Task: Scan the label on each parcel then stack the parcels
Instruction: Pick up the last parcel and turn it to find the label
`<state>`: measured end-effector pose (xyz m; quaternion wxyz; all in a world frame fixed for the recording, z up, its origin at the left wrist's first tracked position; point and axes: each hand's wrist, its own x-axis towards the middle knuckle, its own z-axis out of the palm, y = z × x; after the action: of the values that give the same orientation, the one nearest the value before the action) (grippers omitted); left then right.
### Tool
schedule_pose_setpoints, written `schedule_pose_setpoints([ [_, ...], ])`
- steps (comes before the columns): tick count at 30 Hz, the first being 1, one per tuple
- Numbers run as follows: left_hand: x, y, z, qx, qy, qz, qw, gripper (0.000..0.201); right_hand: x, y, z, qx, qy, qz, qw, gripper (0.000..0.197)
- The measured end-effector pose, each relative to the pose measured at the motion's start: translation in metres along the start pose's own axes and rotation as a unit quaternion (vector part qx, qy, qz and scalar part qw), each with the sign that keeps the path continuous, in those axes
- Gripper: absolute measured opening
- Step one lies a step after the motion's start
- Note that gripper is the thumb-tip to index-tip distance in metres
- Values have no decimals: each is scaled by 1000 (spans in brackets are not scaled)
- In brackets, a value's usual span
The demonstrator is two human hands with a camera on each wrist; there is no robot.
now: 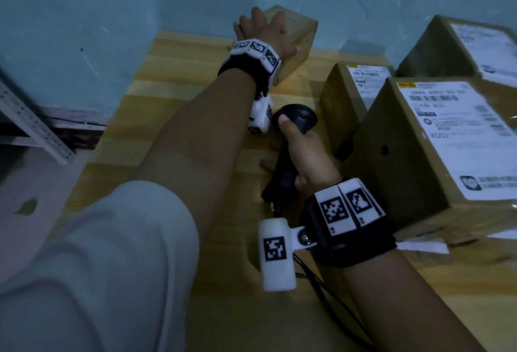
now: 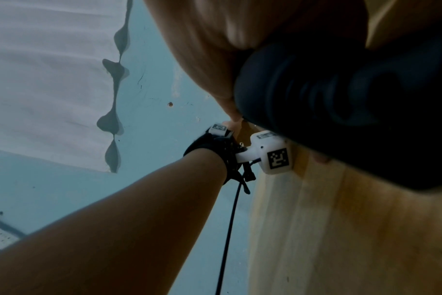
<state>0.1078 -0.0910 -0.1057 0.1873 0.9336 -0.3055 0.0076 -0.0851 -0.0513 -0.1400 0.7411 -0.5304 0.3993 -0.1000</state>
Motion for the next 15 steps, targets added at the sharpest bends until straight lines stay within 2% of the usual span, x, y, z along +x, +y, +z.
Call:
schedule_pose_setpoints([
  [3, 2, -2, 0, -19, -4, -6, 1000, 42, 2, 1, 0, 6, 1, -2, 1000, 49],
  [6, 1, -5, -4, -34, -19, -25, 999, 57, 3, 2, 0, 5, 1, -4, 1000, 50],
  [11, -10, -10, -10, -43, -24, -47, 998, 66, 4, 2, 0, -4, 5, 1, 1000, 51],
  [15, -27, -21, -19, -16, -36, -55, 998, 71, 0, -2, 0, -8, 8, 14, 1000, 33],
])
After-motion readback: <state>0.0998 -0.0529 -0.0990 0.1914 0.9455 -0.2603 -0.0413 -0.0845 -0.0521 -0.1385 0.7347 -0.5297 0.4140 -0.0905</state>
